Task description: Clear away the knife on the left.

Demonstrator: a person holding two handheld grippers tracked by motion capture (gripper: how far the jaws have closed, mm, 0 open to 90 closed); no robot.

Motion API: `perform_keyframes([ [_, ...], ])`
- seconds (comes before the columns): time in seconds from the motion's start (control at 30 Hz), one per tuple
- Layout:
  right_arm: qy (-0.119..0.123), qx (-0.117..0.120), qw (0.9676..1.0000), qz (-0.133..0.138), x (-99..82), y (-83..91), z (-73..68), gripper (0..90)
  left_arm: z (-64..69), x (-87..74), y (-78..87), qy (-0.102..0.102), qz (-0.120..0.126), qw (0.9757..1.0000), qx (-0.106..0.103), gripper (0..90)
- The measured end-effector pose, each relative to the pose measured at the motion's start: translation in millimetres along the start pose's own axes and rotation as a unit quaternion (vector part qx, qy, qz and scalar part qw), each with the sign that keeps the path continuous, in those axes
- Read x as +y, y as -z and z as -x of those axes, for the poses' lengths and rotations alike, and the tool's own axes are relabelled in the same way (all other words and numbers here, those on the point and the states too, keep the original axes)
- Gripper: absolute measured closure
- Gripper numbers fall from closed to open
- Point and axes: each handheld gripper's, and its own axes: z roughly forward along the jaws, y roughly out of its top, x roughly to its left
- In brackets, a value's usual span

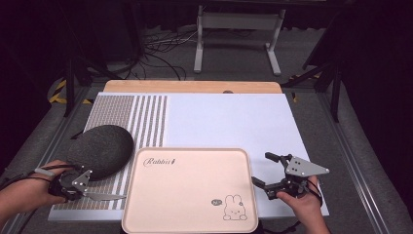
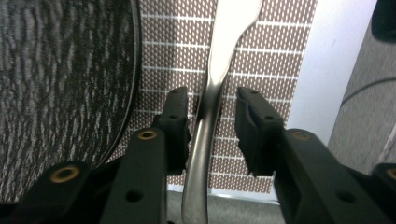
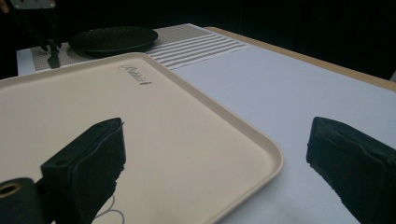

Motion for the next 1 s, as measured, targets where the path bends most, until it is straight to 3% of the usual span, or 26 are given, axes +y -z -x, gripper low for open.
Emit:
perform_keyframes([
  [0.27,0.001,0.003,1.0000,0.000,-0.1,-0.7,-0.9,5.6,-0.8,4.6,-5.7,-0.030,-0.023,0.9993,-0.002,75.7],
  [0.43,0.002,0.005,1.0000,-0.001,-0.2,-0.9,-1.4,5.7,-0.4,4.9,-6.9,-0.042,-0.019,0.9989,-0.001,79.5],
  [0.7,0.004,0.007,1.0000,-0.001,-0.2,-0.7,-1.9,5.7,0.6,4.4,-6.8,-0.047,-0.019,0.9987,0.003,79.7],
  [1.0,0.002,0.011,0.9999,-0.001,-0.4,-1.3,-1.8,5.6,-0.1,1.4,-6.3,-0.031,-0.014,0.9994,-0.002,79.9],
])
